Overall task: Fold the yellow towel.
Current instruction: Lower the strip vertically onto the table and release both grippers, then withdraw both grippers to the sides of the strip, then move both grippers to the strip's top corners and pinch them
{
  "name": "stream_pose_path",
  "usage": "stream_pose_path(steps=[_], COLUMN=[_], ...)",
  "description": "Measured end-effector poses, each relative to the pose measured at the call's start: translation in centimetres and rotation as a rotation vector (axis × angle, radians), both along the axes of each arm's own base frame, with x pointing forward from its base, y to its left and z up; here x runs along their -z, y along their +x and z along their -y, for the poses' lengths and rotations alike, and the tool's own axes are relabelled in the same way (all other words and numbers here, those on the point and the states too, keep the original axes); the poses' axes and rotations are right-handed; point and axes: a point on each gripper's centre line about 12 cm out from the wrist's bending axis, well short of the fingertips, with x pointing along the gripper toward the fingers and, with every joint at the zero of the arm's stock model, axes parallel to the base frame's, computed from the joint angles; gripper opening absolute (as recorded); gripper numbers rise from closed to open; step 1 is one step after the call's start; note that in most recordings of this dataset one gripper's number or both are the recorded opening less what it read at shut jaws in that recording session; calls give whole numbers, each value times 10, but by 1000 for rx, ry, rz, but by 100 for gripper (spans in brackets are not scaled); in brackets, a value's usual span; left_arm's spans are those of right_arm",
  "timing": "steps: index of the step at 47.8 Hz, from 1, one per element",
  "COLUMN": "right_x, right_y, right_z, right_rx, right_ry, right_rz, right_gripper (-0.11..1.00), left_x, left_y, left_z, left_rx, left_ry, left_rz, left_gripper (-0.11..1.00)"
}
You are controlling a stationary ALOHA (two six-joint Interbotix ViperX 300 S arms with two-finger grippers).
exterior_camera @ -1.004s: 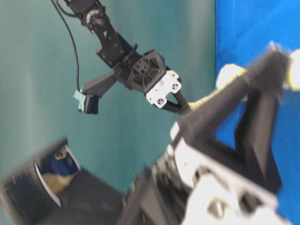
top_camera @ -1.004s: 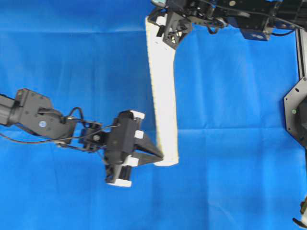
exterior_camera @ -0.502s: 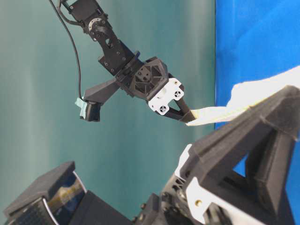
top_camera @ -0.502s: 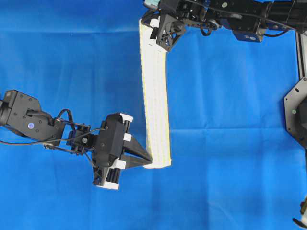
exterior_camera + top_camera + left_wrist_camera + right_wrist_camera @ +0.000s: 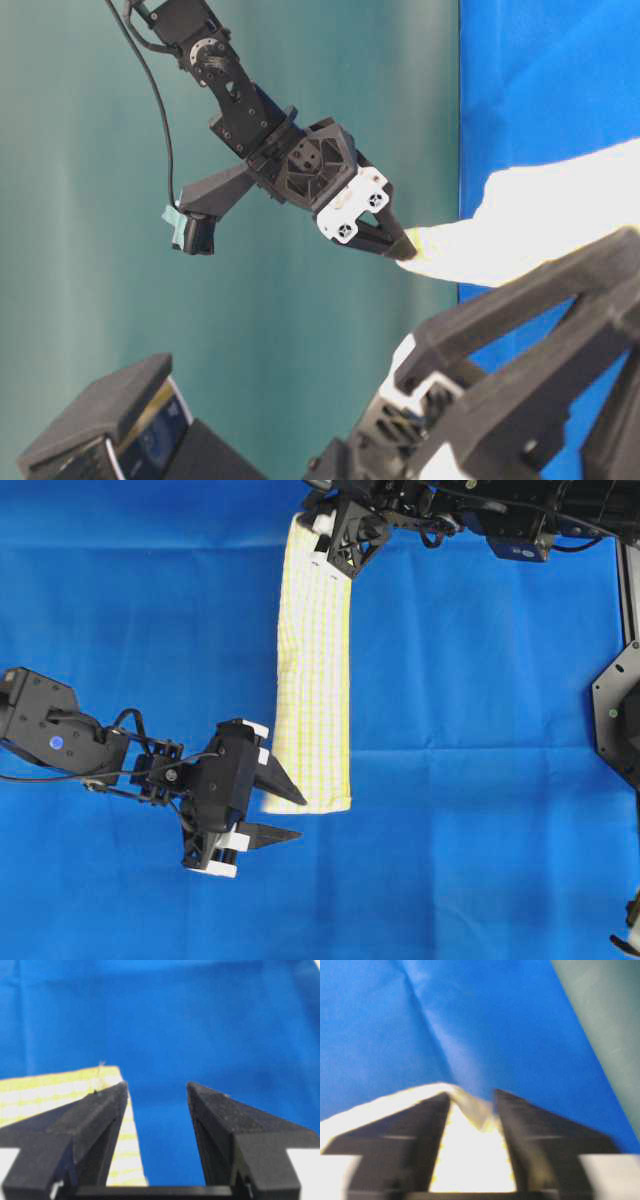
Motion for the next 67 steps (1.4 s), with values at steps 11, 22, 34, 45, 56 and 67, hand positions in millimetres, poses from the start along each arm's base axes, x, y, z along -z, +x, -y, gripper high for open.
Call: stream_pose_path(steps=[11, 22, 34, 45, 56, 67], right_x=[0, -14, -42, -51, -54, -54], right_y=[0, -20, -54, -85, -103, -105], right_z=[-2, -15, -51, -83, -109, -111], right_rx=[-14, -22, -72, -124, -178, -183], right_ry=[-11, -19, -60, -86, -87, -86], right_rz=[-7, 7, 105, 196, 232, 234], right_gripper=[74, 73, 73, 73, 73, 73], left_x=[-22, -42, -59, -62, -62, -63], left_y=[-15, -27, -43, -66, -79, -80], left_z=[-6, -34, -81, -127, -144, -146], left_rx=[3, -55, -154, -272, -327, -334], left_ry=[5, 3, 47, 88, 91, 92], left_rz=[19, 64, 112, 125, 127, 132], left_gripper=[44, 44, 44, 47, 51, 56])
